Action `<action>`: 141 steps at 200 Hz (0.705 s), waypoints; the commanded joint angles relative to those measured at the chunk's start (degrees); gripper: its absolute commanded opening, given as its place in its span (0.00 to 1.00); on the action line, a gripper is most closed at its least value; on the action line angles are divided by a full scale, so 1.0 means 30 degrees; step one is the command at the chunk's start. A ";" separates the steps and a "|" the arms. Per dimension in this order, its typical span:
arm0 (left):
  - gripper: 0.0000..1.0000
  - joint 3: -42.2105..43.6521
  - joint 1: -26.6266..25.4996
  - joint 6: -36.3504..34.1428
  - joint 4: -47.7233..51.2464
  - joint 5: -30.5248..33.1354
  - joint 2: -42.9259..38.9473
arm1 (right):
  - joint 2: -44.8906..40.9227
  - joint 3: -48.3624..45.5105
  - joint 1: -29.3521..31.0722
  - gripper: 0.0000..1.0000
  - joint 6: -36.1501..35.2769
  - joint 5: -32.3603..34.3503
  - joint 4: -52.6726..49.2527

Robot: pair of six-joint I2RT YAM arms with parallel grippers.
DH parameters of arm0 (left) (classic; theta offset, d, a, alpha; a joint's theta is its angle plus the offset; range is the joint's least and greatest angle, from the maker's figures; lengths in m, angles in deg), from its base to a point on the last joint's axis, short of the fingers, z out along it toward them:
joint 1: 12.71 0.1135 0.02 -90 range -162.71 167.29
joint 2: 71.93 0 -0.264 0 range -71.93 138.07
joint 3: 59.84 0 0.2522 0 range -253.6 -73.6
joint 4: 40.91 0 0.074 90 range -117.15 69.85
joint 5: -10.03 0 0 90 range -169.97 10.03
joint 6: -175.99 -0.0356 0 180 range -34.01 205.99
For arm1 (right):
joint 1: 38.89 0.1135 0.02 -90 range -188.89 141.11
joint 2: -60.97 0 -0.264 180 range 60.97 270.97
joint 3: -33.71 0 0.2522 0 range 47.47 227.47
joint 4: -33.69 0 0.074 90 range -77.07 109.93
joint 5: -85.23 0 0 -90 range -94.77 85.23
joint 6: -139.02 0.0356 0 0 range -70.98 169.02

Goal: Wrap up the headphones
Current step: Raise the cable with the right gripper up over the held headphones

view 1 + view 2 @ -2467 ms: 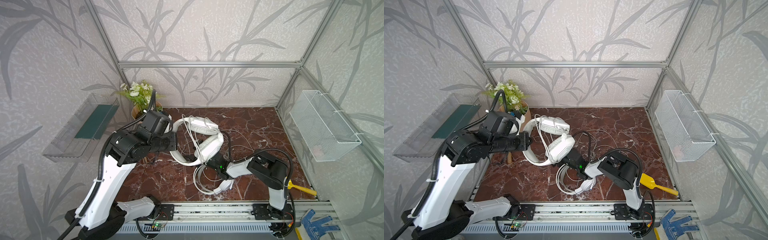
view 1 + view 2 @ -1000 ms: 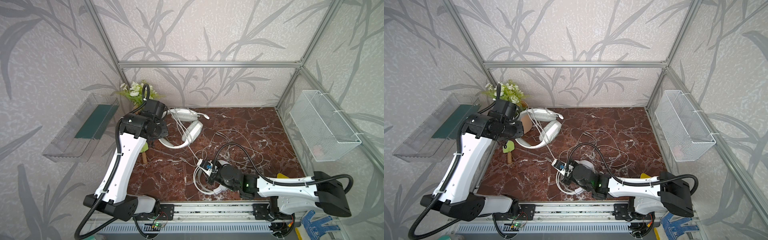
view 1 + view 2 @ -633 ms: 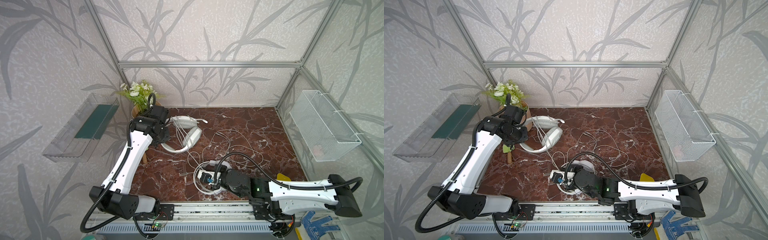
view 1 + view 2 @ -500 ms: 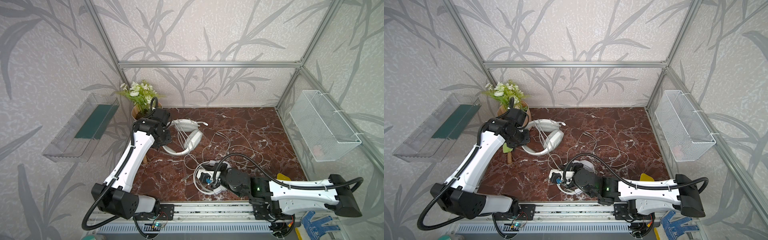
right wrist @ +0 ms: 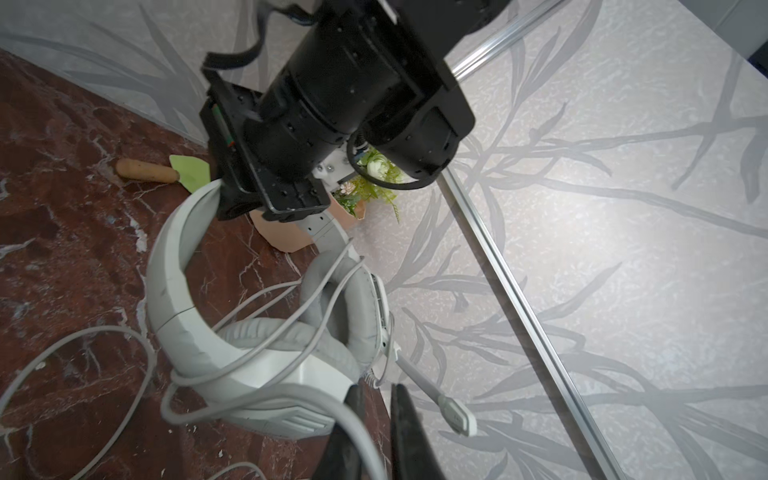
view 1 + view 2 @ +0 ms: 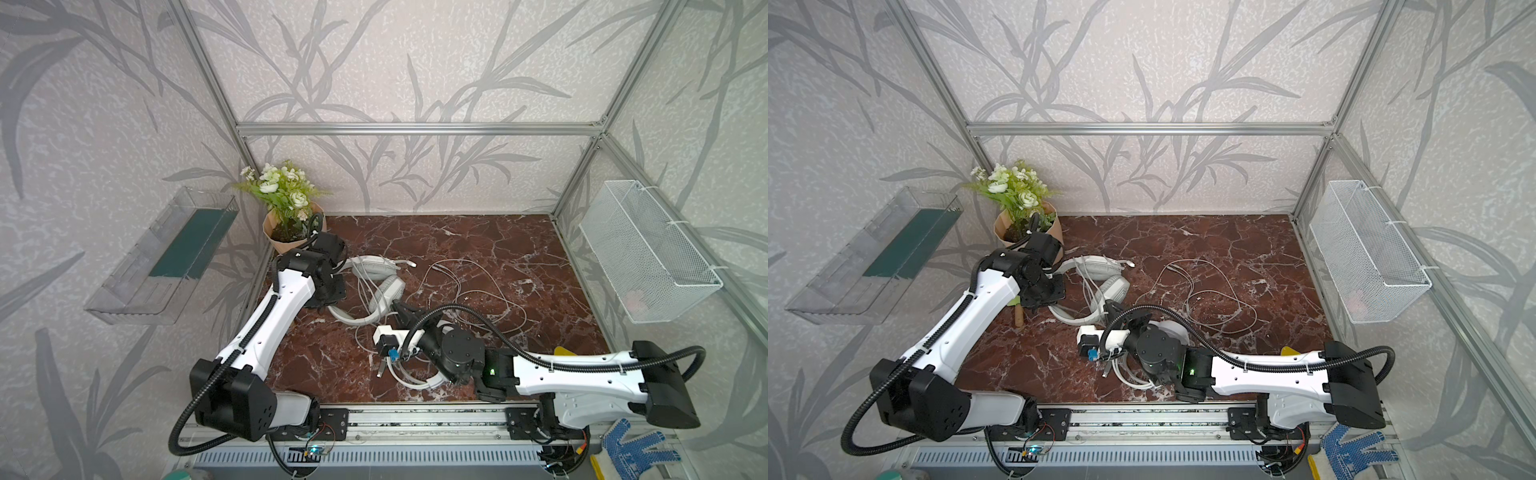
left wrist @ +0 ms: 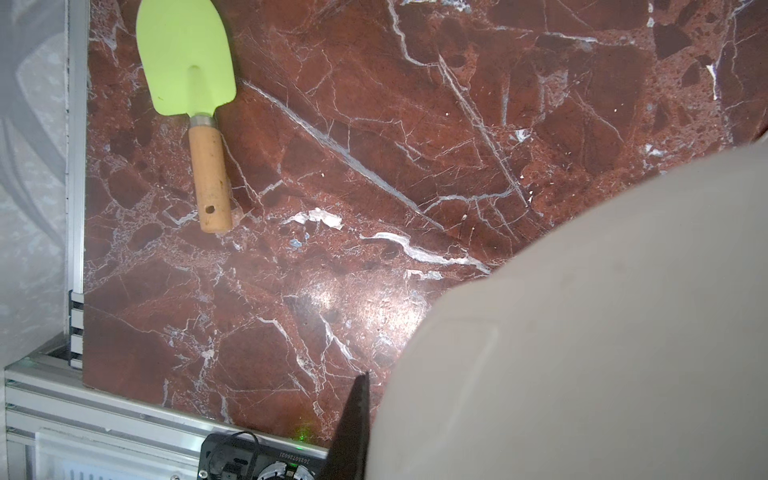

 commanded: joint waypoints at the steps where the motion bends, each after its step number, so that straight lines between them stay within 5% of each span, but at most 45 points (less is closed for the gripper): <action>1: 0.00 0.0183 0.0123 0.0034 -0.0897 -0.0252 -0.1018 | -0.0349 0.0714 -0.0913 0.22 0.0501 -0.0469 0.2338; 46: 0.00 0.0931 0.0120 0.0055 -0.1249 -0.0865 -0.1314 | -0.1327 0.0931 -0.2719 0.30 0.3626 -0.3101 0.1531; 141: 0.00 0.1975 0.0003 0.0038 -0.1736 -0.2331 -0.1549 | -0.0982 0.2986 -0.4274 0.33 0.4259 -0.4448 0.0973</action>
